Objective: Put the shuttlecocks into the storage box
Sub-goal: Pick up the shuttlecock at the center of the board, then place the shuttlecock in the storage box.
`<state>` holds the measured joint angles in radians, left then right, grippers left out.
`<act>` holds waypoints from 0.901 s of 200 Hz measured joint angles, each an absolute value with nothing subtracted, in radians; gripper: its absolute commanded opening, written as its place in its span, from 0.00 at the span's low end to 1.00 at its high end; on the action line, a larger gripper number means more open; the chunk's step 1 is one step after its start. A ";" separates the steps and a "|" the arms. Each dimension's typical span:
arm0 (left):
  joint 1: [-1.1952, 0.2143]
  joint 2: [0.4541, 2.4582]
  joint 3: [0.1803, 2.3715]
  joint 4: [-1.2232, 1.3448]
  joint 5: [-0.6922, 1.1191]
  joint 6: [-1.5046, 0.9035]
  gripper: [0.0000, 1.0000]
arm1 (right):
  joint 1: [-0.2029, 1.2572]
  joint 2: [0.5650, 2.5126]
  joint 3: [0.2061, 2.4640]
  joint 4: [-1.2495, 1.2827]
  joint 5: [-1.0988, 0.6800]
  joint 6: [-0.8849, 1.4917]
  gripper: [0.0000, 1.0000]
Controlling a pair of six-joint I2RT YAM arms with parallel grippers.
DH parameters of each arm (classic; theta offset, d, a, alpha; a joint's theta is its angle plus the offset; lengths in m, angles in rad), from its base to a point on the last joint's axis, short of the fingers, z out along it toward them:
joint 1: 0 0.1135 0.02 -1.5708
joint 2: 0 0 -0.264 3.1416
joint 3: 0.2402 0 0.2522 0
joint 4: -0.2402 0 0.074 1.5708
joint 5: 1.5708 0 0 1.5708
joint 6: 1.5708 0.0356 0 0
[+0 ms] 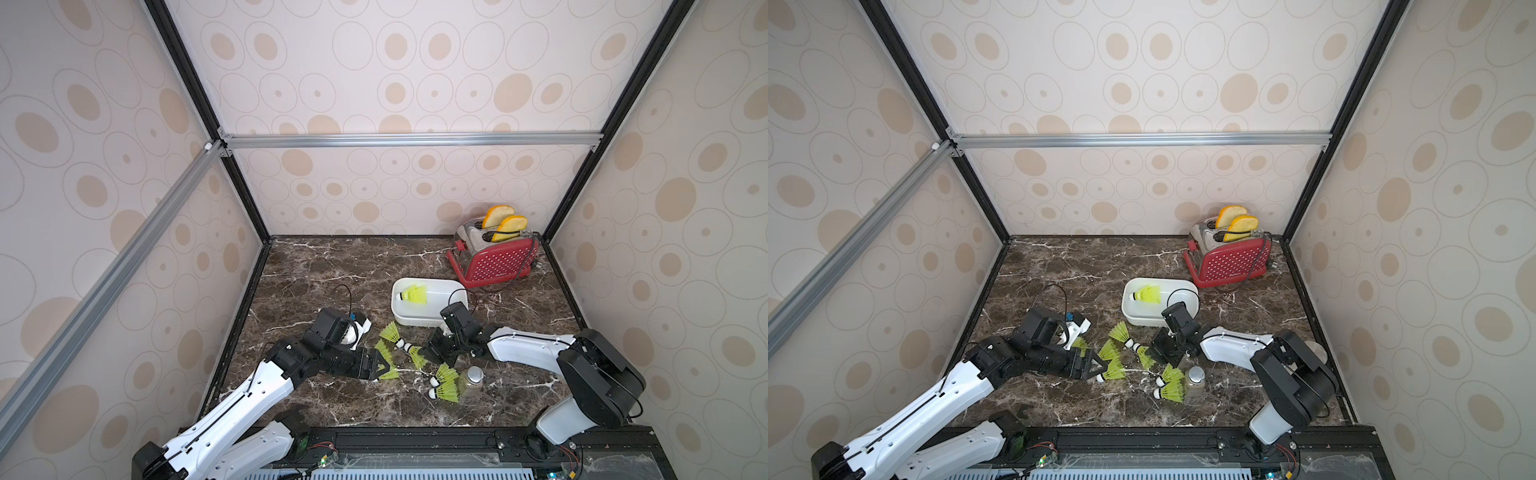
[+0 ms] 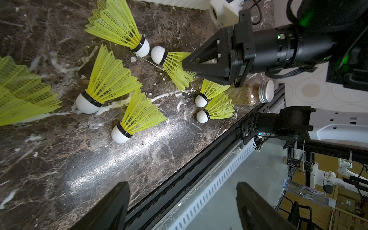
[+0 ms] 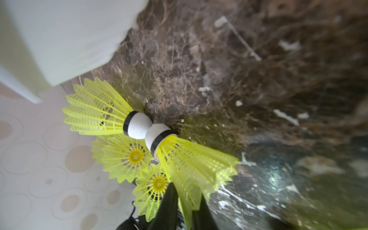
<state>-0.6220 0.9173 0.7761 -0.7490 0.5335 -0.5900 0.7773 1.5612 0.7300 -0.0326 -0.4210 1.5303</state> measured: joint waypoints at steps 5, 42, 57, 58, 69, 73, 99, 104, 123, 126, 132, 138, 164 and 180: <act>-0.622 0.917 0.776 -0.749 0.534 -0.590 0.86 | 0.778 1.560 0.731 -0.035 -0.416 1.535 0.00; -0.622 0.917 0.776 -0.749 0.535 -0.590 0.86 | 0.781 1.501 0.747 -0.110 -0.372 1.525 0.00; -0.622 0.917 0.776 -0.749 0.535 -0.591 0.86 | 0.781 1.460 0.767 -0.168 -0.356 1.512 0.00; -0.622 0.917 0.776 -0.749 0.535 -0.591 0.86 | 0.781 1.458 0.768 -0.171 -0.356 1.511 0.00; -0.622 0.918 0.776 -0.749 0.536 -0.592 0.86 | 0.781 1.432 0.794 -0.219 -0.345 1.497 0.00; -0.622 0.918 0.776 -0.749 0.537 -0.594 0.86 | 0.781 1.423 0.807 -0.241 -0.342 1.485 0.00; -0.622 0.931 0.801 -0.749 0.538 -0.601 0.86 | 0.773 1.396 0.937 -0.390 -0.329 1.389 0.00; -0.622 0.935 0.811 -0.750 0.538 -0.604 0.86 | 0.772 1.391 0.966 -0.418 -0.326 1.366 0.00; -0.622 0.955 0.868 -0.749 0.541 -0.612 0.86 | 0.749 1.374 1.073 -0.506 -0.316 1.270 0.00; -0.622 0.959 0.878 -0.748 0.541 -0.614 0.86 | 0.744 1.372 1.087 -0.516 -0.316 1.254 0.00; -0.622 0.968 0.899 -0.744 0.542 -0.617 0.86 | 0.731 1.370 1.119 -0.537 -0.316 1.224 0.00; -0.622 0.978 0.916 -0.739 0.541 -0.619 0.86 | 0.719 1.372 1.147 -0.551 -0.316 1.195 0.00; -0.622 1.029 0.981 -0.698 0.529 -0.639 0.86 | 0.665 1.437 1.290 -0.620 -0.339 1.047 0.00; -0.622 1.073 1.022 -0.683 0.498 -0.645 0.86 | 0.648 1.525 1.384 -0.652 -0.360 0.952 0.00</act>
